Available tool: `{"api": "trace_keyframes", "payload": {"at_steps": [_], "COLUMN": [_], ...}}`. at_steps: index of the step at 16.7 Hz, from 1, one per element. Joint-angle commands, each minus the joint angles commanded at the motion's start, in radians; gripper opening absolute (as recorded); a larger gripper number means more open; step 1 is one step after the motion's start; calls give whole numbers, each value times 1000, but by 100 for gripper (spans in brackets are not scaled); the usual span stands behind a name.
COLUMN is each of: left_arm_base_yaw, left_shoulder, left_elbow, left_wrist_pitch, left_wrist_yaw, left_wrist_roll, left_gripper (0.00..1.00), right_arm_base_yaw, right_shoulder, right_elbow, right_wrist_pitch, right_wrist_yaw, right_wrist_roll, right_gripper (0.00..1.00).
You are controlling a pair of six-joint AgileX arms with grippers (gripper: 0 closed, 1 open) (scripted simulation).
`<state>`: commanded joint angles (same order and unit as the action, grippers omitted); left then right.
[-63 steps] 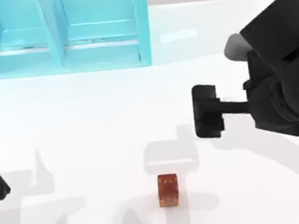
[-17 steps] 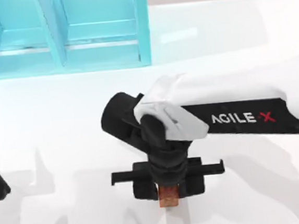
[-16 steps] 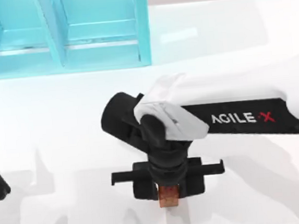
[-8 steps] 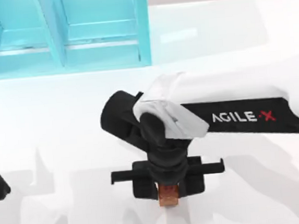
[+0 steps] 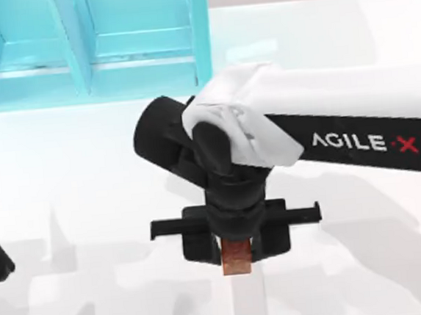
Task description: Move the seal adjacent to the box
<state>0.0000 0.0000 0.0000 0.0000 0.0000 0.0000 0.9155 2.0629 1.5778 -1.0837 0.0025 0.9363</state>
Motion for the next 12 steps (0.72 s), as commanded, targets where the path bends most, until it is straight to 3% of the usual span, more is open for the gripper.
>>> {"api": "trace_keyframes", "payload": {"at_steps": [6,12], "left_arm_base_yaw": [0,0], "left_shoulder": [0,0], "left_elbow": [0,0], "left_wrist_pitch": [0,0], "left_wrist_yaw": [0,0], "left_wrist_roll": [0,0], "left_gripper": [100,100], "right_arm_base_yaw": [-28,-275], "right_shoulder": [-1,-85], "right_elbow": [1,0], "right_wrist_pitch": [-12,-93], "right_wrist_yaw": [-1,-2], "right_wrist_roll": [-29,-279], "right_gripper": [0,0]}}
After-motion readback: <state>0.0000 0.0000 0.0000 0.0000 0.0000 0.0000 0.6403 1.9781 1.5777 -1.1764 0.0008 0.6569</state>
